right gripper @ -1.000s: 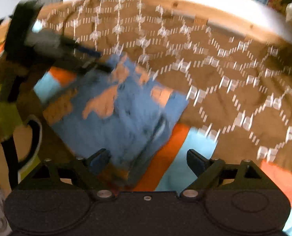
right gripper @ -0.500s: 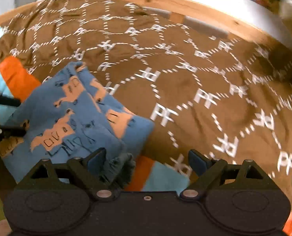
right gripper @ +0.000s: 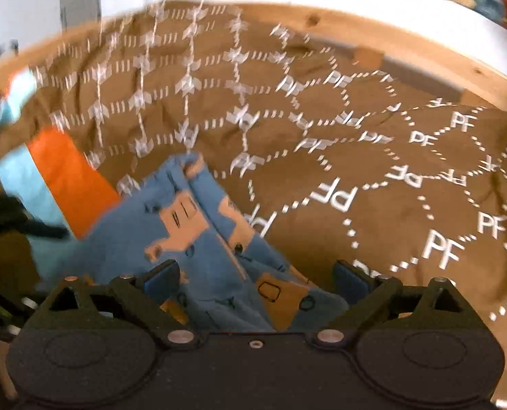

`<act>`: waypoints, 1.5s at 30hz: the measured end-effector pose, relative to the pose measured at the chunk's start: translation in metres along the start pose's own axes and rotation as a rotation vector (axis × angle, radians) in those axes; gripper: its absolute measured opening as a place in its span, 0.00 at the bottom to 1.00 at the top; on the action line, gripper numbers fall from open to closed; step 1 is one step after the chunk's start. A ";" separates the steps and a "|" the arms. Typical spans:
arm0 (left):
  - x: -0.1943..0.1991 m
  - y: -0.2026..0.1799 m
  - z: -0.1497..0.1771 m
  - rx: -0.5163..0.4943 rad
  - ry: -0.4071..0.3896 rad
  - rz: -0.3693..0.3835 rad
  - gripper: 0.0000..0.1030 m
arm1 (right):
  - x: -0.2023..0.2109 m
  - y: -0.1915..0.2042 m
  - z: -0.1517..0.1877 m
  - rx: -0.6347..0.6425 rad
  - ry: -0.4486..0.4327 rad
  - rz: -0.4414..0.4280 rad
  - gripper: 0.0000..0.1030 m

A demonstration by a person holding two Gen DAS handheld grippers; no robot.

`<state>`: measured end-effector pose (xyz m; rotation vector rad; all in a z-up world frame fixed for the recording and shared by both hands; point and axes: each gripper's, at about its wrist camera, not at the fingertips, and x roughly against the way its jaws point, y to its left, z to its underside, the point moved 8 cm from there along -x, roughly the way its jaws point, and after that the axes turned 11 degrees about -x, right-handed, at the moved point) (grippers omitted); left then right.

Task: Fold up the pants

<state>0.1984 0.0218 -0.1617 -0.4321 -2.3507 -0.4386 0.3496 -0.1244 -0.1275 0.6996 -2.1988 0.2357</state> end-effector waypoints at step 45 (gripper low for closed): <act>0.014 0.030 -0.010 0.309 -0.098 0.301 1.00 | 0.037 -0.060 0.041 -0.395 0.041 -0.322 0.99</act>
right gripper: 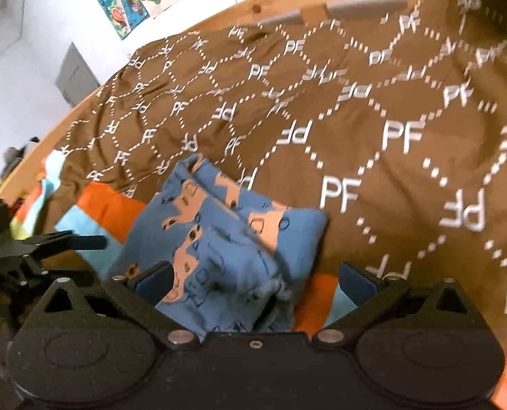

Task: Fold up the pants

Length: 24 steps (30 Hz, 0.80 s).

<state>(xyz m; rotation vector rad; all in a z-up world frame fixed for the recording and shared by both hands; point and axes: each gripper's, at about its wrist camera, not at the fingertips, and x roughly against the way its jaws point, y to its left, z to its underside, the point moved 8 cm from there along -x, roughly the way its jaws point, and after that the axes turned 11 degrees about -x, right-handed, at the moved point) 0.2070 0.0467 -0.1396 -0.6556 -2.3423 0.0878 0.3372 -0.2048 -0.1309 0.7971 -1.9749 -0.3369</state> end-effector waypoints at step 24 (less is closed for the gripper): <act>-0.015 0.010 0.033 0.155 0.145 0.033 0.51 | -0.019 -0.025 0.010 -0.203 0.089 -0.082 0.41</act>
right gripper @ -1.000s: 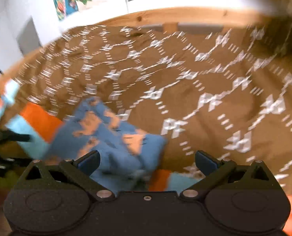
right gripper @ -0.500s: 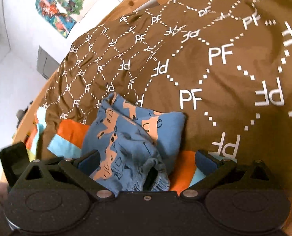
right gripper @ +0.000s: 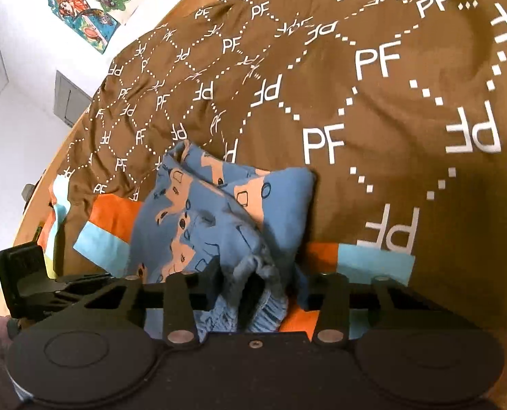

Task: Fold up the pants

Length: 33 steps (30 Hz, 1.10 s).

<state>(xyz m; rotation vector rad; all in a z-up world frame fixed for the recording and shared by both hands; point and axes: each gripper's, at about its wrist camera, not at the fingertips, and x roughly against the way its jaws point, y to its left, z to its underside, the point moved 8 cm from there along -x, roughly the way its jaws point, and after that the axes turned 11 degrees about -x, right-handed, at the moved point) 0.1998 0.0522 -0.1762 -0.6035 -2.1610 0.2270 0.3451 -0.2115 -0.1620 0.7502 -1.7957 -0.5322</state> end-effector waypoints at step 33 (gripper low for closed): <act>0.006 -0.016 -0.008 -0.013 0.057 -0.074 0.20 | 0.014 0.035 0.009 0.146 -0.152 0.133 0.22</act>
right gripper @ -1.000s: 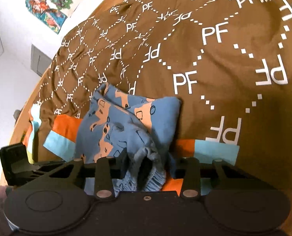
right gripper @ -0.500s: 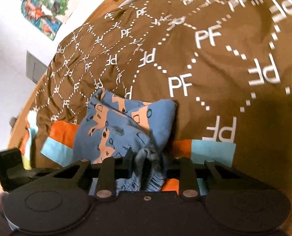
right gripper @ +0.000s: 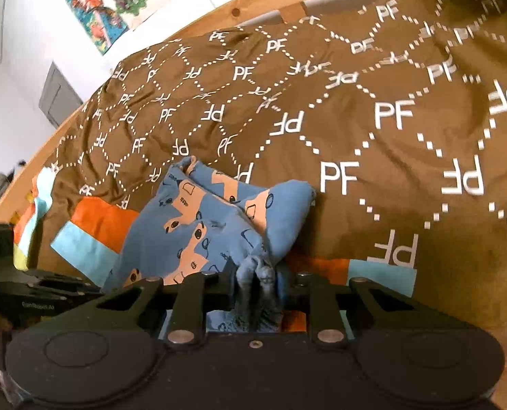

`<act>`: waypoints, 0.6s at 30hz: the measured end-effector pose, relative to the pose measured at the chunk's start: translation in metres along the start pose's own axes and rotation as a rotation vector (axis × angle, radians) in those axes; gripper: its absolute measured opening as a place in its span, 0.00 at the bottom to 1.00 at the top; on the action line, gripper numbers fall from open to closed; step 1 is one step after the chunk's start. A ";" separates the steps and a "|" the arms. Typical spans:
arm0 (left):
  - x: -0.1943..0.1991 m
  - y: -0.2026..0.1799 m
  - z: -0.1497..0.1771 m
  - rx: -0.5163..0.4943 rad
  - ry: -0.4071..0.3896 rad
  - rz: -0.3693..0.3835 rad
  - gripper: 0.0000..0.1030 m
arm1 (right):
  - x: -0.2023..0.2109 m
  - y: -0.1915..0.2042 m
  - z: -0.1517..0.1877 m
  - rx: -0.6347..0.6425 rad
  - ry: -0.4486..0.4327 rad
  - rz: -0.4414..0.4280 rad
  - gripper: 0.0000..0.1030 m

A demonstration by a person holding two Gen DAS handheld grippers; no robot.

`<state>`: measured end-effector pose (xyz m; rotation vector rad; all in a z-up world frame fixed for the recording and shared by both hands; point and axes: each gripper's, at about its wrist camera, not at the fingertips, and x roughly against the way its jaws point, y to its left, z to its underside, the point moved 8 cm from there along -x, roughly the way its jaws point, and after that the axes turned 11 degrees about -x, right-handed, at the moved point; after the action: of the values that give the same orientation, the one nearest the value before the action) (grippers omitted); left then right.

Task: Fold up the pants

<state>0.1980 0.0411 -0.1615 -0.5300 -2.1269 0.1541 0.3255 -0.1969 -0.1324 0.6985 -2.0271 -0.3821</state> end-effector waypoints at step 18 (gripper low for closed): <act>0.033 -0.021 -0.020 -0.074 -0.132 -0.011 0.15 | 0.025 0.055 0.000 0.408 -0.152 0.169 0.18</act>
<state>0.1917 0.0345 -0.1185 -0.5649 -2.2711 0.1067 0.2970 -0.1683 -0.0871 0.7519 -2.3185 0.0848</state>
